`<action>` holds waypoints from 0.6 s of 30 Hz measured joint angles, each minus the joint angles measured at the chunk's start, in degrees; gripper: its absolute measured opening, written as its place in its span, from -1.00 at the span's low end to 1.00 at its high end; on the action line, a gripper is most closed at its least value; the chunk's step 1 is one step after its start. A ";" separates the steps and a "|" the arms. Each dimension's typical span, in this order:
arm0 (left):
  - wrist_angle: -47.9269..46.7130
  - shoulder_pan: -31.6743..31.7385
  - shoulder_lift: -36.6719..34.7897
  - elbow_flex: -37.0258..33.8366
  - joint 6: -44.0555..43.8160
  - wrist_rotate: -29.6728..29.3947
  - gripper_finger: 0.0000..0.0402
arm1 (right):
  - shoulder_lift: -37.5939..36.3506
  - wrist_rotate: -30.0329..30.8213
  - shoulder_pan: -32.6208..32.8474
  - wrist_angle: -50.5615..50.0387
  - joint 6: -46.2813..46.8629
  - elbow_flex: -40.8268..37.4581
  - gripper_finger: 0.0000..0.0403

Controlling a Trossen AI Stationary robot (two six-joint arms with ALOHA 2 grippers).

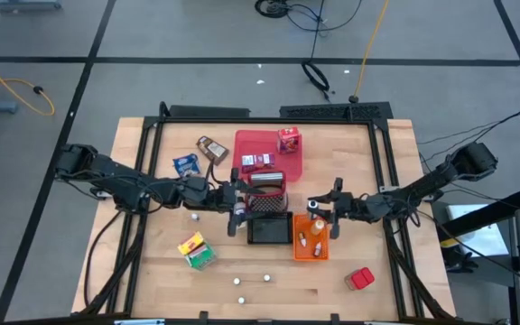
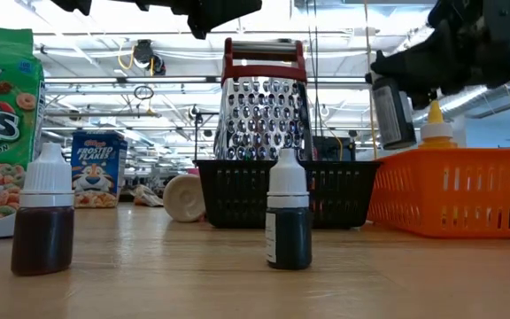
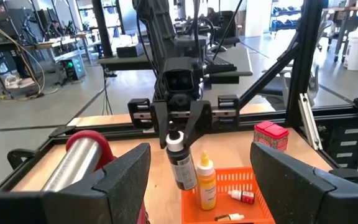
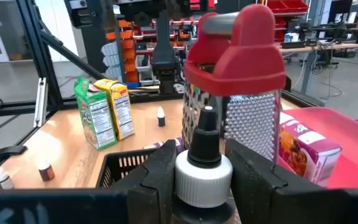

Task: Pick & Place Kitchen Items
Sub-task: Put the big black food coloring bottle into the orange bin

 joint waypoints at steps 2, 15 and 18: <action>0.00 0.00 0.00 0.00 0.11 -0.02 0.36 | 0.29 -0.02 0.00 0.63 0.61 -0.60 -0.44; 0.04 0.00 0.02 0.00 0.15 -0.02 0.36 | 8.48 -0.26 -0.02 6.86 1.39 -0.75 -0.44; 0.02 0.00 0.02 0.00 0.15 -0.02 0.36 | 10.76 -1.27 -0.02 9.27 1.43 -0.75 -0.44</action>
